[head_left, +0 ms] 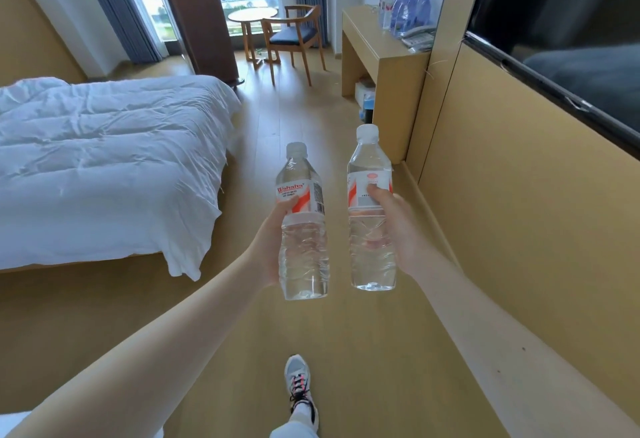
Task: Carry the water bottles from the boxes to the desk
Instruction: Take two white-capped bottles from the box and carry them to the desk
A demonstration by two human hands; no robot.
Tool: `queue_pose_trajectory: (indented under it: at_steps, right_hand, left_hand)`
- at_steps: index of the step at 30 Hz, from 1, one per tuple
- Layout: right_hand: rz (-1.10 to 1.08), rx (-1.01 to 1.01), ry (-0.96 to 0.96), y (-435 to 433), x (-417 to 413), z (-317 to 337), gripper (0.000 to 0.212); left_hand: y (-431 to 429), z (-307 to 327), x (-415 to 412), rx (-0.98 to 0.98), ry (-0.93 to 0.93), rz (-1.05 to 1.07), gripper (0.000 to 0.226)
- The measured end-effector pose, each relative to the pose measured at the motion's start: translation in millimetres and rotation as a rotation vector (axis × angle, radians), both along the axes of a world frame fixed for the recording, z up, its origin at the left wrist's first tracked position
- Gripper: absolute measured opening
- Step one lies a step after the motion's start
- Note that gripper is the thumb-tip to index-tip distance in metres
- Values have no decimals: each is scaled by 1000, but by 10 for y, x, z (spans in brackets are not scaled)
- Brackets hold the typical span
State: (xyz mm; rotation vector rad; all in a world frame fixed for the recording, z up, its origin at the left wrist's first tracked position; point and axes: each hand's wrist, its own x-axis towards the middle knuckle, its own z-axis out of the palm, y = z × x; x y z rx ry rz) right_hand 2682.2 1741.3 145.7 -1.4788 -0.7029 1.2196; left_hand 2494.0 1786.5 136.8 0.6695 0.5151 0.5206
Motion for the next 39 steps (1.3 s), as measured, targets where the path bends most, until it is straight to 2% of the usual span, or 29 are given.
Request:
queue_pose_trajectory:
  at_steps: [4, 6, 10, 12, 15, 19, 26, 31, 33, 37, 39]
  right_hand:
    - [-69, -63, -38, 579, 88, -21, 47]
    - [-98, -66, -47, 909, 96, 21, 46]
    - [-105, -66, -52, 1651, 49, 115, 46]
    - [-105, -67, -57, 1993, -9, 160, 46]
    - [-122, -57, -69, 2407, -95, 210, 41]
    - [-117, -95, -71, 2853, -153, 210, 45]
    - [-44, -84, 0, 3666, -135, 124, 55]
    - [43, -38, 54, 4355, 70, 54, 43]
    - [94, -13, 59, 4682, 197, 73, 41]
    - [156, 14, 90, 5368, 497, 153, 66]
    - [159, 11, 83, 5691, 656, 186, 75]
  left_hand:
    - [723, -138, 141, 18, 67, -43, 75]
    - [1100, -136, 193, 27, 52, -56, 67]
    - [1860, -69, 174, 34, 40, -53, 37]
    - [2222, -42, 132, 24, 23, -47, 34]
    - [2687, -20, 84, 5, 22, -50, 44]
    - [3128, -32, 51, -14, -52, -81, 74]
    - [3803, -95, 89, 24, -29, -14, 78]
    - [4442, -179, 208, 119, 143, 121, 97]
    - [4734, -140, 317, 166, 220, 204, 93]
    - [5325, -8, 593, 189, 235, 285, 75]
    - [5606, 54, 748, 208, 265, 312, 74]
